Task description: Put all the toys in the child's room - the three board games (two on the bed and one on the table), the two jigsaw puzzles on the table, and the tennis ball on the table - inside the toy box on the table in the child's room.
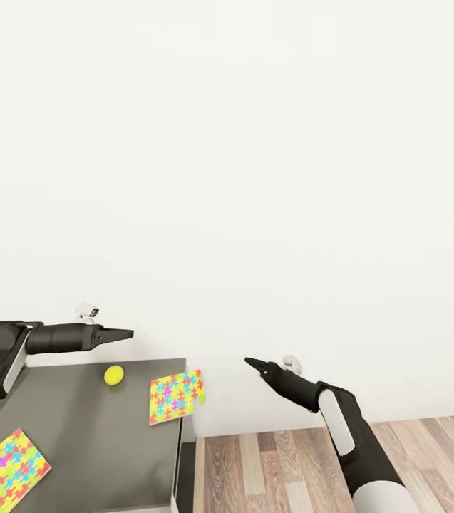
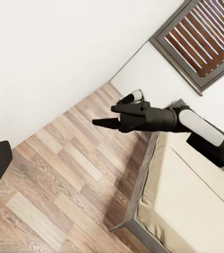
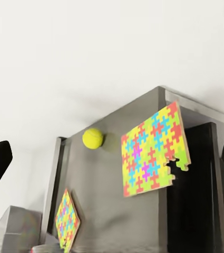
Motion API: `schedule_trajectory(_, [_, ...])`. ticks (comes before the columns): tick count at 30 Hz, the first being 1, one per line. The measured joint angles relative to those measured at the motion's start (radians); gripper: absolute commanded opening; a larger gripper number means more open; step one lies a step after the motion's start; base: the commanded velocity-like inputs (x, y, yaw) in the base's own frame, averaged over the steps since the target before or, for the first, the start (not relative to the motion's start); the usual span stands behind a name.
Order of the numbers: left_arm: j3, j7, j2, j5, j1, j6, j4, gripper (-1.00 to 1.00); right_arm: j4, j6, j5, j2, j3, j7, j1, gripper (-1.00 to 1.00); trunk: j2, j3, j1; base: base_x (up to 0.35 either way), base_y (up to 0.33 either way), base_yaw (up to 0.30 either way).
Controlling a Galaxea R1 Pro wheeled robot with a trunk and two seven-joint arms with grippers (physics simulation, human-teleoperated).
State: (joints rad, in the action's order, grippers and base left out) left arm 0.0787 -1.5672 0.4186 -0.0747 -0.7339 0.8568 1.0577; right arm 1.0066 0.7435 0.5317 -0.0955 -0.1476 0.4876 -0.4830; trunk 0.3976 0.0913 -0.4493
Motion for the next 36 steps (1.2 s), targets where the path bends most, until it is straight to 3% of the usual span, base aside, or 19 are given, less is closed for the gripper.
schedule_trajectory(5, [0.000, 0.000, 0.000, -0.003, 0.000, 0.002, 0.002, 1.00, -0.107, 0.003, 0.003, -0.003, -0.001, 0.004, -0.031, 1.00, 0.000, 0.000, 0.000, 0.007, -0.003, 0.000])
schedule_trajectory(7, [0.000, 0.000, 0.000, -0.003, 0.000, 0.003, 0.003, 1.00, -0.189, 0.003, 0.000, -0.006, 0.000, 0.000, -0.070, 1.00, 0.000, 0.000, 0.000, 0.001, -0.001, 0.000])
schedule_trajectory(10, [0.000, 0.000, 0.000, -0.003, 0.000, 0.005, 0.005, 1.00, -0.225, 0.002, -0.001, -0.007, 0.000, -0.004, -0.084, 1.00, 0.000, 0.000, 0.000, 0.000, 0.000, 0.000])
schedule_trajectory(23, [-0.007, 0.000, 0.000, -0.004, 0.000, 0.064, 0.011, 1.00, -0.246, -0.006, -0.007, -0.008, 0.001, -0.014, -0.096, 1.00, 0.000, 0.000, 0.000, 0.000, 0.000, 0.000])
schedule_trajectory(28, [-0.008, 0.000, 0.000, -0.003, 0.000, 0.068, 0.011, 1.00, -0.246, -0.013, 0.001, -0.011, 0.000, -0.057, -0.096, 1.00, 0.035, 0.016, -0.019, 0.000, 0.000, 0.000])
schedule_trajectory(36, [-0.012, 0.000, -0.001, -0.001, 0.000, 0.081, 0.011, 1.00, -0.259, -0.022, 0.002, -0.042, 0.001, -0.076, -0.098, 1.00, 0.091, 0.041, -0.050, 0.000, 0.000, 0.000])
